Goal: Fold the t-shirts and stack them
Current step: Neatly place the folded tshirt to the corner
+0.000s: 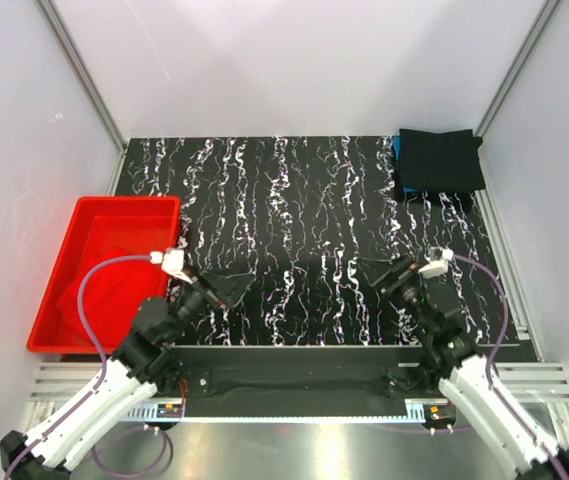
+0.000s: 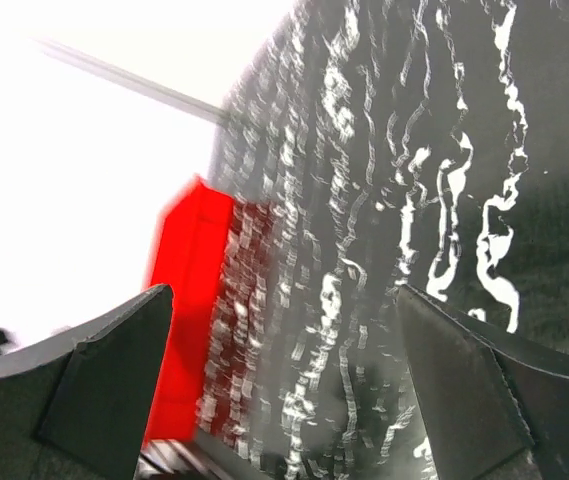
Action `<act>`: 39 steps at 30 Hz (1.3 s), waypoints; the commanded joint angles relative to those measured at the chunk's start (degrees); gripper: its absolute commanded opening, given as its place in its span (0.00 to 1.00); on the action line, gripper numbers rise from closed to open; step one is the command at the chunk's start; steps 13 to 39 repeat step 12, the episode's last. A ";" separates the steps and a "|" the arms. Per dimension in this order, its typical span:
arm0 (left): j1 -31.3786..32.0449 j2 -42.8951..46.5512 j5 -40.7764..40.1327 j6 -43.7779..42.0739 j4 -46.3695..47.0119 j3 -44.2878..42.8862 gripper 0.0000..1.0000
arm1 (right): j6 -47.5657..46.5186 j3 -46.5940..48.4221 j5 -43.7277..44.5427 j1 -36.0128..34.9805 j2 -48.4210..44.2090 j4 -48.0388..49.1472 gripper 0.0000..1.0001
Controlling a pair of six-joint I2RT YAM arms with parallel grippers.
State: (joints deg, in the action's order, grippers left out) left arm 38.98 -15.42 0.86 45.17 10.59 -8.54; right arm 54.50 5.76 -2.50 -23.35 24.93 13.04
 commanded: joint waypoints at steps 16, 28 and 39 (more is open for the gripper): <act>-0.22 22.73 3.25 13.80 8.46 14.86 0.93 | 10.54 -5.67 -2.06 -0.20 -13.05 -11.39 1.00; -0.22 22.73 3.25 13.80 8.46 14.86 0.93 | 10.54 -5.67 -2.06 -0.20 -13.05 -11.39 1.00; -0.22 22.73 3.25 13.80 8.46 14.86 0.93 | 10.54 -5.67 -2.06 -0.20 -13.05 -11.39 1.00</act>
